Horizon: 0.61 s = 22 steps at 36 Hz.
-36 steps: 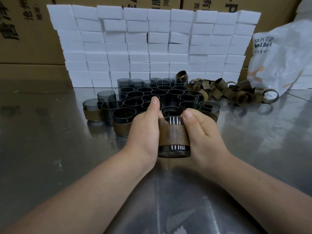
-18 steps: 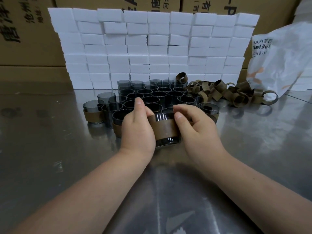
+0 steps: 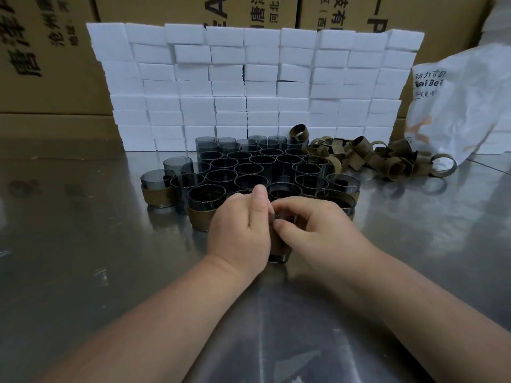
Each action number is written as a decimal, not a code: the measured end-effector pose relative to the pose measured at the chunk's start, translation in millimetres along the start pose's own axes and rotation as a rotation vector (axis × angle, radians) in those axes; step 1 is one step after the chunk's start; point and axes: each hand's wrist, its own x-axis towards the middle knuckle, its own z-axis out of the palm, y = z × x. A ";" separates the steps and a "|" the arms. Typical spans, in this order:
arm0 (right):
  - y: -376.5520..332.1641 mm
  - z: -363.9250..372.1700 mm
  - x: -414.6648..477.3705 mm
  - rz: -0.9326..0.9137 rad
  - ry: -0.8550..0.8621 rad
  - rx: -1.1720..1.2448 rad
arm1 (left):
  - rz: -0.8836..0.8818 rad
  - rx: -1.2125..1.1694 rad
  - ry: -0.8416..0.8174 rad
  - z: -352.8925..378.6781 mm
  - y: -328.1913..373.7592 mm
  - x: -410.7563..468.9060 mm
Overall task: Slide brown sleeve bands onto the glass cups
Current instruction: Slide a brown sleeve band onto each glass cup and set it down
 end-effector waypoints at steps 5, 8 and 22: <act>-0.5 -3.7 0.7 -0.012 0.044 0.021 | 0.061 -0.033 0.089 0.1 0.0 0.9; -0.8 -6.3 3.3 0.009 0.155 0.075 | 0.103 -0.007 0.145 -1.0 2.6 3.1; 20.5 -40.1 93.3 0.220 0.356 -0.095 | -0.211 0.620 -0.234 10.3 -14.8 10.0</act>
